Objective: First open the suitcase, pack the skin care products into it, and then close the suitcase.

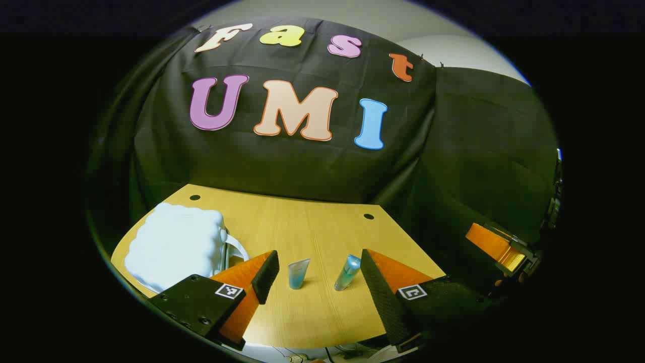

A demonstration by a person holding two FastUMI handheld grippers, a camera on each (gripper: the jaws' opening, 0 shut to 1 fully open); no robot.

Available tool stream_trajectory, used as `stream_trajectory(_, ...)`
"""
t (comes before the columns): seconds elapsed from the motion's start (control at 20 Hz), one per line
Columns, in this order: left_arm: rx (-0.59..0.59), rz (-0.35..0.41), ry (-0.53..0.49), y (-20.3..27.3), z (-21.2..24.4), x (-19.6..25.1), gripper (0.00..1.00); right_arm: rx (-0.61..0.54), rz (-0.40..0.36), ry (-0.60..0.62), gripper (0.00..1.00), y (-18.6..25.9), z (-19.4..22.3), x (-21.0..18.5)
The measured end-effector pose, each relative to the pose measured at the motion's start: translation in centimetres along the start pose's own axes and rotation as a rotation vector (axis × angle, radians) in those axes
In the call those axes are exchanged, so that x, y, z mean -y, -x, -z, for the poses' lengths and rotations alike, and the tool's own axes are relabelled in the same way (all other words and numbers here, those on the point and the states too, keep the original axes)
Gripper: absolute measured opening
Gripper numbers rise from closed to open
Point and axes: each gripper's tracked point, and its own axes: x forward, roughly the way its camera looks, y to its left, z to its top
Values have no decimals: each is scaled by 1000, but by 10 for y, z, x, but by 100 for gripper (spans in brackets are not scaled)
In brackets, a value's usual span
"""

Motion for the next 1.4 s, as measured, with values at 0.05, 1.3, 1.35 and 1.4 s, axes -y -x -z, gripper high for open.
stream_trajectory(0.05,-7,-17,-1,1,4,-5,95,-4,-12,-3,96,1,1,-5)
stream_trajectory(1.3,-313,-159,-13,-49,36,-118,95,-142,-40,-26,95,-10,60,-35)
stream_trajectory(1.35,-351,-160,-6,-55,39,-121,94,-147,-43,-30,98,-8,60,-36)
stream_trajectory(1.4,-390,-153,17,-63,42,-122,91,-148,-43,-31,98,-6,62,-37)
